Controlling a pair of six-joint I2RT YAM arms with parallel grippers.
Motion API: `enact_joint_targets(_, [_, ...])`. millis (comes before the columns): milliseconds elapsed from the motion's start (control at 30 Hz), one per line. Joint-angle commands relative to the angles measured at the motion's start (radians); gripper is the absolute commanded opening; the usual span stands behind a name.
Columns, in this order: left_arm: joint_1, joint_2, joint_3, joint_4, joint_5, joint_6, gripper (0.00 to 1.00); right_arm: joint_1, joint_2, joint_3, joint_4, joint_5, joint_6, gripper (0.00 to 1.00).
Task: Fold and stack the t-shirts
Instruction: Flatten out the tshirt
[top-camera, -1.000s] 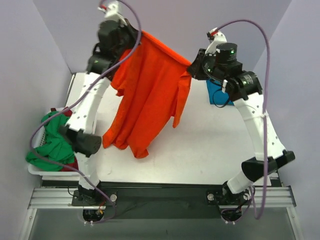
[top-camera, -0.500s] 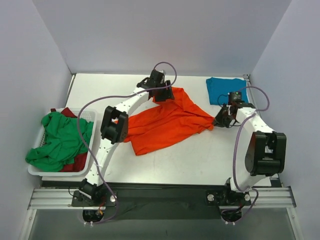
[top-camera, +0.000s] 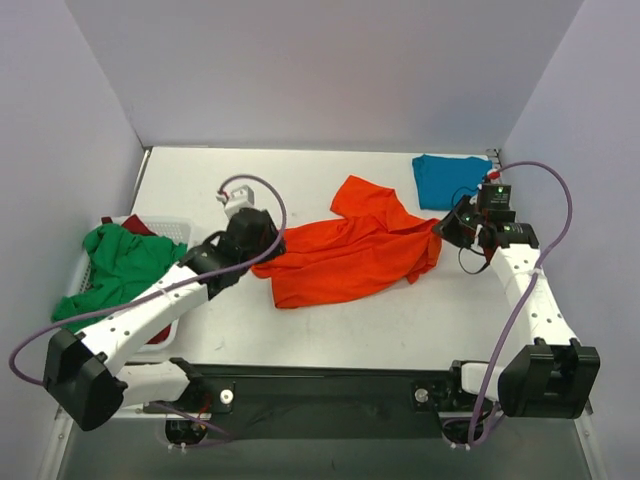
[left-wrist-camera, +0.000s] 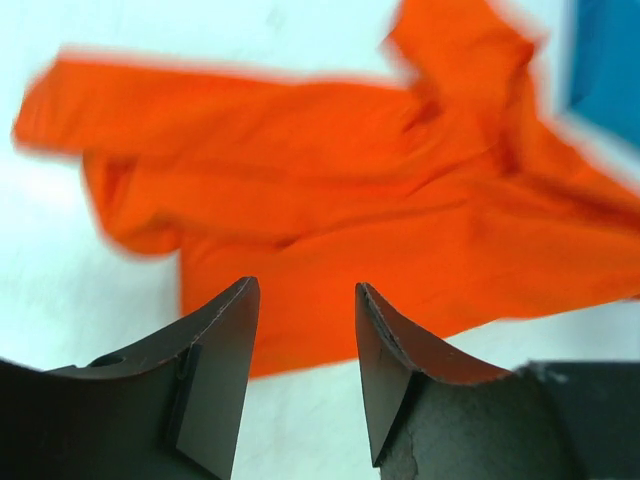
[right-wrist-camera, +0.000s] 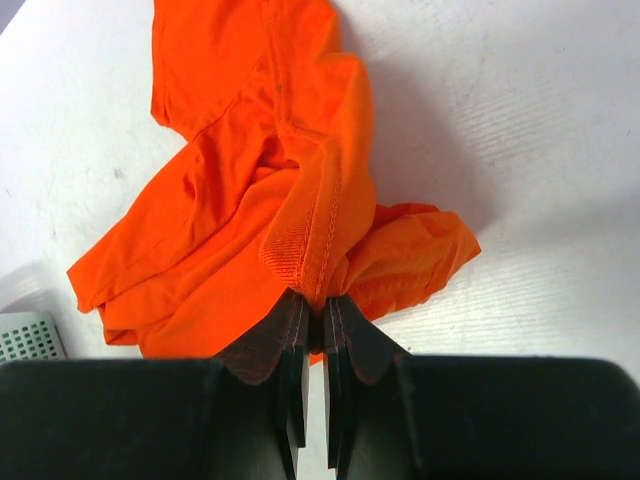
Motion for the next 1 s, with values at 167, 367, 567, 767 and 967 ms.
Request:
enact_joint_targets(167, [-0.127,-0.028,-0.408,0.100,-0.070,-0.059,0.57,0.027,-0.025,0.108,-0.084,-0.010,-0.042,0.00])
enact_joint_targets(367, [-0.134,0.055,-0.459,0.249,-0.047,-0.039,0.67,0.030,-0.045,0.131,-0.102,-0.007,-0.048,0.00])
enact_joint_targets(567, [-0.133,0.114,-0.487,0.402,0.016,-0.033,0.66,0.054,-0.051,0.141,-0.113,0.000,-0.054,0.00])
enact_joint_targets(767, [-0.119,0.190,-0.411,0.300,0.004,-0.036,0.09,0.053,-0.055,0.188,-0.137,0.001,-0.058,0.00])
enact_joint_targets(967, [-0.093,-0.022,-0.188,0.009,-0.105,0.062,0.00,0.038,-0.114,0.286,-0.186,0.006,-0.052,0.00])
